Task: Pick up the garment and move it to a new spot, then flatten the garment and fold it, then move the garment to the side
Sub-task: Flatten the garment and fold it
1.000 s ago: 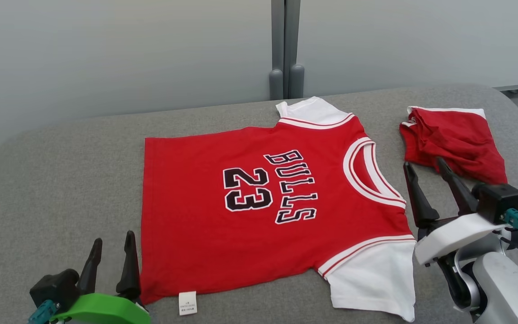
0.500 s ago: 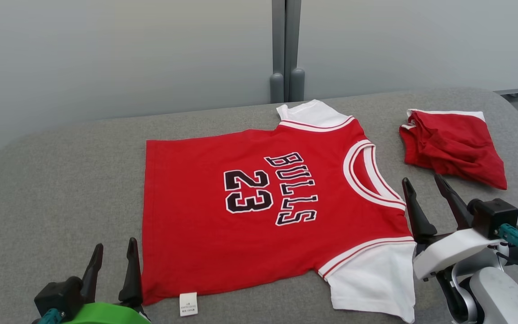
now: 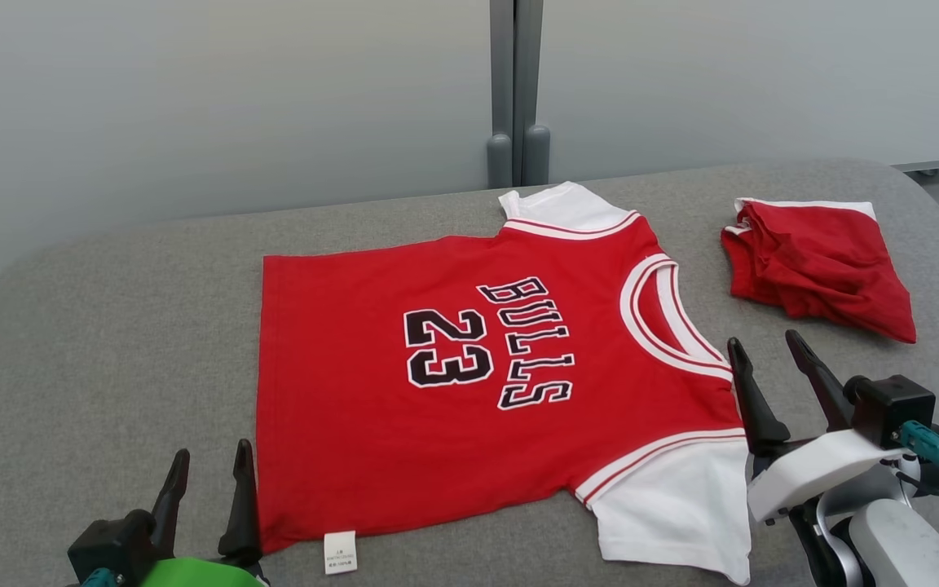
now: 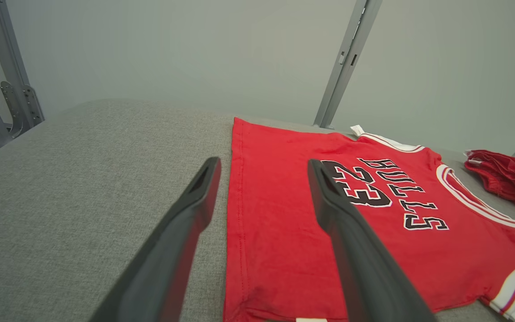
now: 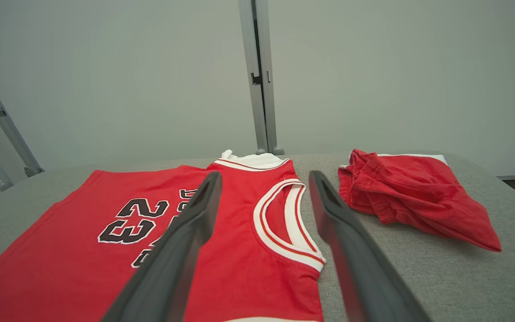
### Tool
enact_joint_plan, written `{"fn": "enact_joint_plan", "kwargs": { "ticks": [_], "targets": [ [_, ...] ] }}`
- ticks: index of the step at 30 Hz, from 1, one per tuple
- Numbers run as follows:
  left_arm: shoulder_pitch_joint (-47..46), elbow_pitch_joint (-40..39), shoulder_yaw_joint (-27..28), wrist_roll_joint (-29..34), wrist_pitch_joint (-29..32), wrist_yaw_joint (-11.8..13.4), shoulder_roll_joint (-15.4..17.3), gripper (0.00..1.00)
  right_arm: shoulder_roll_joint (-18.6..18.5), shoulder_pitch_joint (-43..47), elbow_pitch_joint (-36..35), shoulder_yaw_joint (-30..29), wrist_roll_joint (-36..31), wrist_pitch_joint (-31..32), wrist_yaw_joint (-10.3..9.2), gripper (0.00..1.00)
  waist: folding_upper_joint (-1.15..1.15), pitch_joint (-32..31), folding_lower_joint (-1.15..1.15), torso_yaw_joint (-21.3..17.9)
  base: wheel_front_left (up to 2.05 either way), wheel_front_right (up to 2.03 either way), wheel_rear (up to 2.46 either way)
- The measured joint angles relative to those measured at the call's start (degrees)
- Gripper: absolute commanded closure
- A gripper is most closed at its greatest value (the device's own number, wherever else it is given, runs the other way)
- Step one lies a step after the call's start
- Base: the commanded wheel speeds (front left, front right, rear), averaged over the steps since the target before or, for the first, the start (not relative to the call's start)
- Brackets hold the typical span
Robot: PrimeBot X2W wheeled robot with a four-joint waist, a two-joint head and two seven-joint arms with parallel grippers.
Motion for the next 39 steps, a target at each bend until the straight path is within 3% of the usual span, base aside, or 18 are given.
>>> {"fn": "enact_joint_plan", "kwargs": {
  "ticks": [21, 39],
  "targets": [
    [1.1, -0.3, -0.3, 0.1, 0.0, 0.1, -0.5, 0.0, 0.9, 0.7, -0.2, -0.8, -0.9, 0.0, 1.41, 0.0, 0.0, 0.3, 0.0, 0.4, 0.0, 0.0, 0.0],
    [4.6, 5.6, 1.8, -19.7, 7.4, -1.0, -3.5, 0.0, 4.0, 7.6, 6.9, 0.3, 6.6, 1.9, 5.12, 0.0, 0.0, 3.3, 0.0, -1.8, 0.0, 0.0, 0.0]
  ]
}}
